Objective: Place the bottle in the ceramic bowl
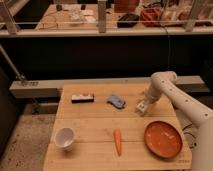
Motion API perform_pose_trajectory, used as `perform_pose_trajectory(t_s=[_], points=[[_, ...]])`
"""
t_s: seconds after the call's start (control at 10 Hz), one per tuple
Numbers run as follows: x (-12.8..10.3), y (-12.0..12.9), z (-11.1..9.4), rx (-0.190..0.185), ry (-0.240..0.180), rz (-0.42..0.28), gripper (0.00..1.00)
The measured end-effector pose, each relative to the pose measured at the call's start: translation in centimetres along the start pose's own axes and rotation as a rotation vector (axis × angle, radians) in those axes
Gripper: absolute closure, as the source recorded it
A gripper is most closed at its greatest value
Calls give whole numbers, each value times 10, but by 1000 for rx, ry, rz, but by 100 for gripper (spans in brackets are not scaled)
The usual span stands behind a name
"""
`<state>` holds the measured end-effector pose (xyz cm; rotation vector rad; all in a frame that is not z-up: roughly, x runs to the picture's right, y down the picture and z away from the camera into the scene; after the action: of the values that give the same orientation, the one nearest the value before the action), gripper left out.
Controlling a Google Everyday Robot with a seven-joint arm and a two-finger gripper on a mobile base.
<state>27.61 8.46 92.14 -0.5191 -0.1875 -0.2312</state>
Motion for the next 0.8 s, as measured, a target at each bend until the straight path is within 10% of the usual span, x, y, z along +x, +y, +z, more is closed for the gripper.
perform_pose_trajectory(t_s=[0.8], points=[[0, 0, 2, -2, -2, 0, 41]])
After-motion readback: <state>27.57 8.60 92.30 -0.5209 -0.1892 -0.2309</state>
